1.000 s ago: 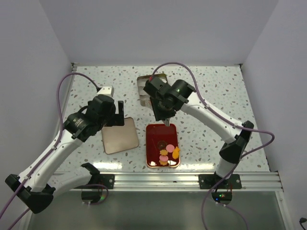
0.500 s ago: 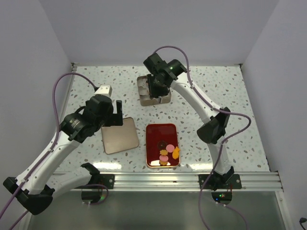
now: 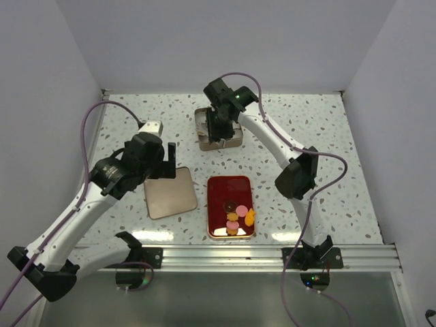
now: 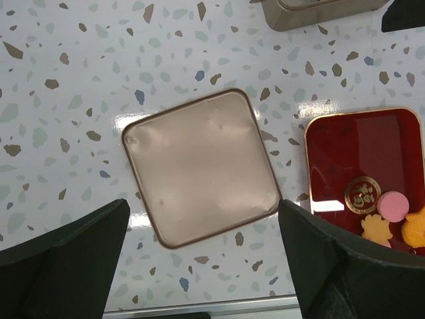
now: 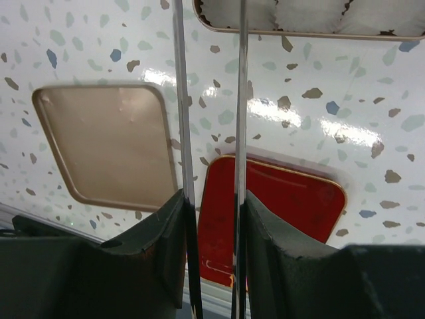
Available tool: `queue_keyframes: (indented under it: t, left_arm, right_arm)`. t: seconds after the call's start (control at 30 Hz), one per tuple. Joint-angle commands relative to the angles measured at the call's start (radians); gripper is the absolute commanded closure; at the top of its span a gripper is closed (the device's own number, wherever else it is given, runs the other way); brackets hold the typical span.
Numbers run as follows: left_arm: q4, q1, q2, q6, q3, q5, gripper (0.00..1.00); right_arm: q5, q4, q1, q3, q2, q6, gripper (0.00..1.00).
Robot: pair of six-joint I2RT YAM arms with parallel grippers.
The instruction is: Pack the cookies
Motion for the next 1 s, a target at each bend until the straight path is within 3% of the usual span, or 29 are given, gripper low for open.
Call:
queue_keyframes:
  t: [0.0, 0.43, 0.73, 0.97]
  left_arm:
    - [0.017, 0.002, 0.010, 0.036, 0.051, -0.009, 0.00]
    - [0.020, 0.002, 0.030, 0.064, 0.046, -0.023, 0.00]
    - [0.014, 0.005, 0.033, 0.062, 0.054, -0.034, 0.00]
    - [0.016, 0.007, 0.031, 0.047, 0.054, -0.026, 0.00]
  right_arm:
    - [-0.055, 0.103, -0.014, -0.031, 0.007, 0.034, 0.64]
    - [-0.069, 0.199, -0.060, -0.064, 0.042, 0.074, 0.64]
    - [-0.086, 0.220, -0.060, -0.111, 0.034, 0.071, 0.51]
    - [-0.080, 0.202, -0.063, -0.088, 0.017, 0.060, 0.50]
